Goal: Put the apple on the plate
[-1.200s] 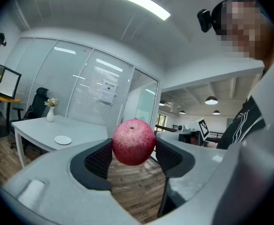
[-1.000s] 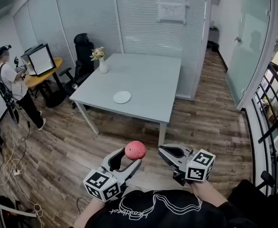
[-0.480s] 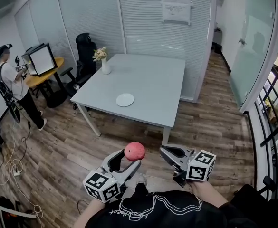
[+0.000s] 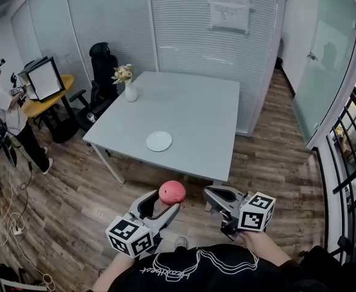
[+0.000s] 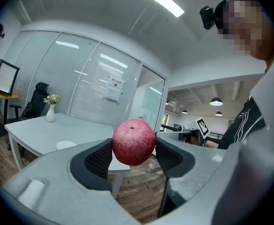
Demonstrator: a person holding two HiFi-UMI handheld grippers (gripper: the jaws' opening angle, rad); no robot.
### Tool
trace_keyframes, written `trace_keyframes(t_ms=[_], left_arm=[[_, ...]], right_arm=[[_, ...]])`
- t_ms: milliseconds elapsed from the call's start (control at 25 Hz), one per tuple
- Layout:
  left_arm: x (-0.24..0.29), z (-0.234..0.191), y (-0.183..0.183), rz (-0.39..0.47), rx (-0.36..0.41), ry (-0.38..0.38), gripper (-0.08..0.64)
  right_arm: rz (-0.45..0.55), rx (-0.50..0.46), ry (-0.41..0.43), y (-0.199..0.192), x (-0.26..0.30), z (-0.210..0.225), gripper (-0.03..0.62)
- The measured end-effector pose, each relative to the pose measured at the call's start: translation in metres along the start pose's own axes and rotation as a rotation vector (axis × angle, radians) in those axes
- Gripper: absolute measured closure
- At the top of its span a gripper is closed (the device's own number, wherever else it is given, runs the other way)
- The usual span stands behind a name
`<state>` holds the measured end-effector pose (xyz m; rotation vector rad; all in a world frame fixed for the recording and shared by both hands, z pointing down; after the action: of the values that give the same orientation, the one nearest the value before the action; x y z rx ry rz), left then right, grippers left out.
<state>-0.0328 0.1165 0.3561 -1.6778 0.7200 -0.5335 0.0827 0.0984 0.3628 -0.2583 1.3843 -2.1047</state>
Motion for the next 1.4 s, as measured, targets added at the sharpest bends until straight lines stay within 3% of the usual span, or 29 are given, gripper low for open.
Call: trace_keyframes(t_ms=[560, 1000, 1400], left_arm=[[0.069, -0.122, 0.027, 0.002, 0.011, -0.049, 0.264], [0.098, -0.181, 0.013, -0.048, -0.01, -0.001, 0.264], [0.144, -0.227, 0.013, -0.072, -0.034, 0.05, 0.264]], right_arm=[[0.018, -0.016, -0.059, 0.022, 0.098, 0.08, 0.583], [-0.034, 0.04, -0.054, -0.001, 0.141, 0.123, 0.583], [-0.058, 0.078, -0.029, 0.013, 0.179, 0.181, 0.583]])
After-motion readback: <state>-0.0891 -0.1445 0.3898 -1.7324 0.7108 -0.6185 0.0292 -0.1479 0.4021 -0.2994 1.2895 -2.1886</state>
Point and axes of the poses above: the fingertips, and each gripper's own axes: x forward along the fingers, z to its right, y out of its top, the point moved 1 cm from there along -x, backward along the fingers, and after that the axes turned 9 degrees about z, right-handed, at the moved point
